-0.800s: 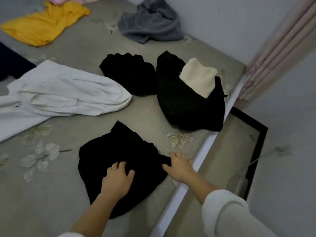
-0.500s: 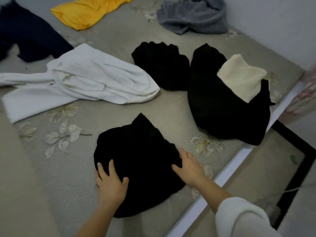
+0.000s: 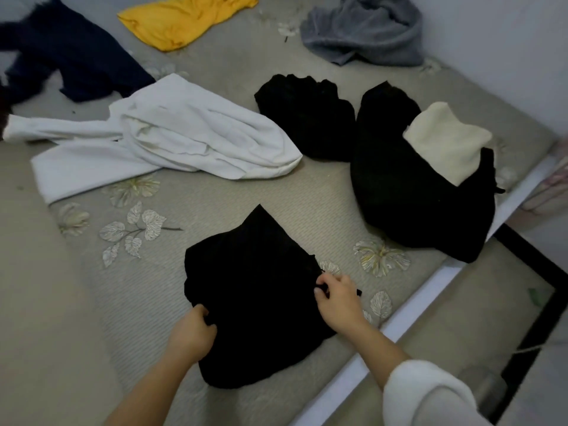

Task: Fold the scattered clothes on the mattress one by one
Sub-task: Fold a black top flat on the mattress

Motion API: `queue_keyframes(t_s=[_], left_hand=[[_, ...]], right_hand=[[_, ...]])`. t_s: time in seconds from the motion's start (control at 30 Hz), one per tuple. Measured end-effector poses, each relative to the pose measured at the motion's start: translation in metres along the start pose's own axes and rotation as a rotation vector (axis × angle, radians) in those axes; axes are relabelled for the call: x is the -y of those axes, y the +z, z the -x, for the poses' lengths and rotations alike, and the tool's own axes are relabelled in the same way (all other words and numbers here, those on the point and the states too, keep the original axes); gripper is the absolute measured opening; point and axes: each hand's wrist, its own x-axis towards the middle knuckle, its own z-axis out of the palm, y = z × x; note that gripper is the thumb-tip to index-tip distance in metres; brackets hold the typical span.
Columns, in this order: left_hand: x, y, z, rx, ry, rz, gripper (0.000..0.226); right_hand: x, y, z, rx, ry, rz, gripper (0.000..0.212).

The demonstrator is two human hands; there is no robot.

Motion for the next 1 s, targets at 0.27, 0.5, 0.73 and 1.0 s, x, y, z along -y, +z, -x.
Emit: queue_keyframes(t_s=[0.27, 0.5, 0.73, 1.0], left_hand=[[-0.082, -0.038, 0.036, -0.135, 0.457, -0.004, 0.08], [-0.1, -0.073, 0.052, -0.047, 0.755, -0.363, 0.054], [-0.104, -0.163, 0.096, -0.141, 0.801, 0.06, 0.018], [-0.151, -0.267, 0.168, 0.181, 0.929, 0.41, 0.035]], right_hand=[[0.073, -0.08, 0.046, 0.272, -0.04, -0.856, 0.013], [0.14, -0.138, 0.102, 0.376, -0.202, -0.742, 0.011], [0.182, -0.199, 0.125, 0.285, -0.224, -0.387, 0.037], [0.223, -0.284, 0.133, -0.164, -0.507, 0.033, 0.029]])
